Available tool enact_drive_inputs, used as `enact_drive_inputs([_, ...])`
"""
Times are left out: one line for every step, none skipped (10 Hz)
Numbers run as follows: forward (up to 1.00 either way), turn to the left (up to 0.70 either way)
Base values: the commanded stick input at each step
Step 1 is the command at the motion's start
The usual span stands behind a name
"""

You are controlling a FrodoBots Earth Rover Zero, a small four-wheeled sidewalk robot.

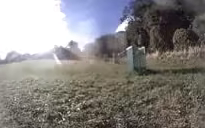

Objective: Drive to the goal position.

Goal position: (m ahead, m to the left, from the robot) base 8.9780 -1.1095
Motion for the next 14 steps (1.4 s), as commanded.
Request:
enact_drive_inputs([0.00, 0.00])
enact_drive_inputs([0.00, 0.00])
enact_drive_inputs([0.00, 0.00])
enact_drive_inputs([0.00, 0.00])
enact_drive_inputs([0.50, 0.00])
enact_drive_inputs([0.50, 0.00])
enact_drive_inputs([0.50, 0.00])
enact_drive_inputs([0.50, 0.00])
enact_drive_inputs([0.50, 0.00])
enact_drive_inputs([0.50, 0.00])
enact_drive_inputs([0.50, 0.00])
enact_drive_inputs([0.50, 0.00])
enact_drive_inputs([0.50, 0.00])
enact_drive_inputs([0.50, 0.00])
